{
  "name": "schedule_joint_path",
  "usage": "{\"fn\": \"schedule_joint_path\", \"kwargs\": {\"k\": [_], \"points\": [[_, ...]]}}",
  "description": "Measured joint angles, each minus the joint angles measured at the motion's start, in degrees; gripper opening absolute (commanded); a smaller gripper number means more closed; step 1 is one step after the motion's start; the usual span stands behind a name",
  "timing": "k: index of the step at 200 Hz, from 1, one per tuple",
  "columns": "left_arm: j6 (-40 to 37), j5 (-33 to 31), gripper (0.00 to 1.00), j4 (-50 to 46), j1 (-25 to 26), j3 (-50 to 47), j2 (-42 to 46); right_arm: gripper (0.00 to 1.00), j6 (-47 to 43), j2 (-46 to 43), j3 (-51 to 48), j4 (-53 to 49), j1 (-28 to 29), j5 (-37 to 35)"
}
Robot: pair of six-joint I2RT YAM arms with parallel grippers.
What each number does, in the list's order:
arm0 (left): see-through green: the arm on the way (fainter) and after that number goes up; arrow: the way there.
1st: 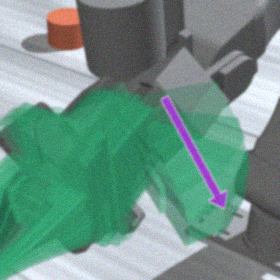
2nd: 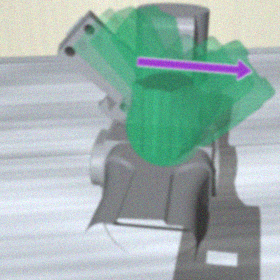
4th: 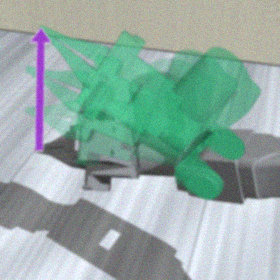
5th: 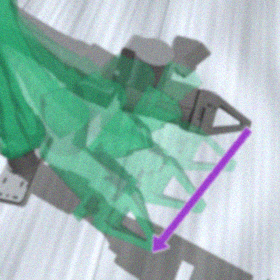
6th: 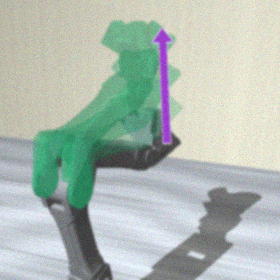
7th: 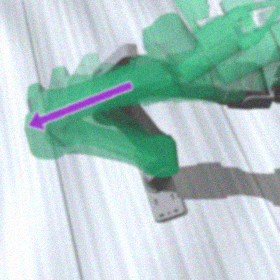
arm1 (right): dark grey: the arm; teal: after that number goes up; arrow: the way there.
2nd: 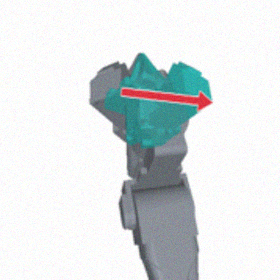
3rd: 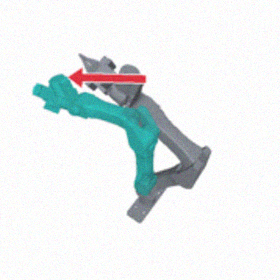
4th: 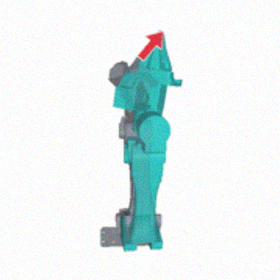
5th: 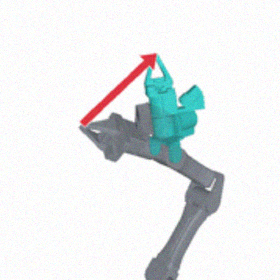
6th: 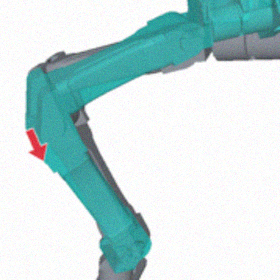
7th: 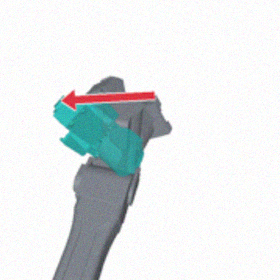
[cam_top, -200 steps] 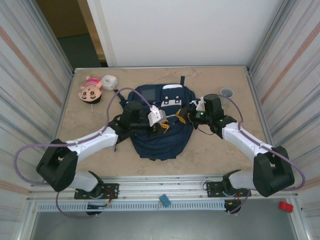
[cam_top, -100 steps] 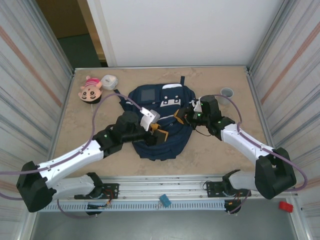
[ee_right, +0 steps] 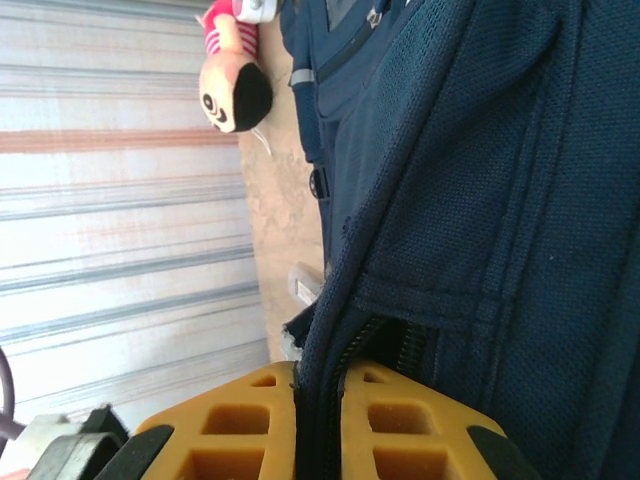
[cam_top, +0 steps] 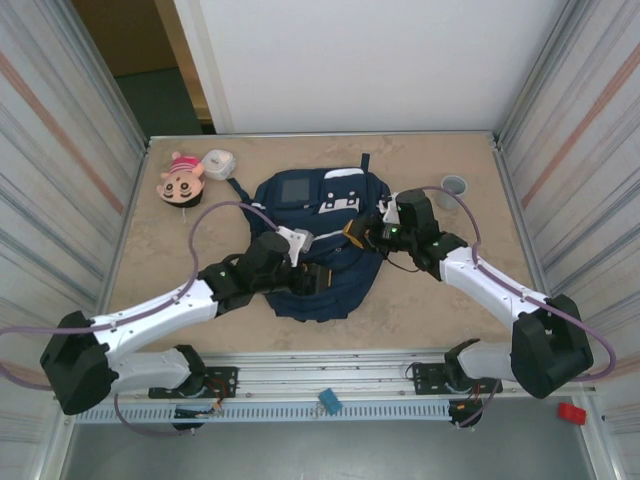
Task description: Pack the student bag
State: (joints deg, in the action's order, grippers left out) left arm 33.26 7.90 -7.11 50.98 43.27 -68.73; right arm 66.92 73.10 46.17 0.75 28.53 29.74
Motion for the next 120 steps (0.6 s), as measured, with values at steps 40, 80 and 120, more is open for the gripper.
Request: {"fn": "schedule_joint_path", "kwargs": {"k": [40,80,120], "points": [[-0.76,-0.39,0.62,2.8,0.0,0.94,-4.17,0.0,-0.09,0.0,0.13,-0.15,0.37,-0.35],[-2.99,-0.04,0.58,4.7,-0.02,1.86,-5.31,0.0,-0.11,0.02,0.68,-0.48,0.37,-1.51],[-6.1,0.57,0.47,7.61,-0.79,1.86,-5.31,0.0,-0.57,0.0,0.87,-0.72,0.37,-1.53]]}}
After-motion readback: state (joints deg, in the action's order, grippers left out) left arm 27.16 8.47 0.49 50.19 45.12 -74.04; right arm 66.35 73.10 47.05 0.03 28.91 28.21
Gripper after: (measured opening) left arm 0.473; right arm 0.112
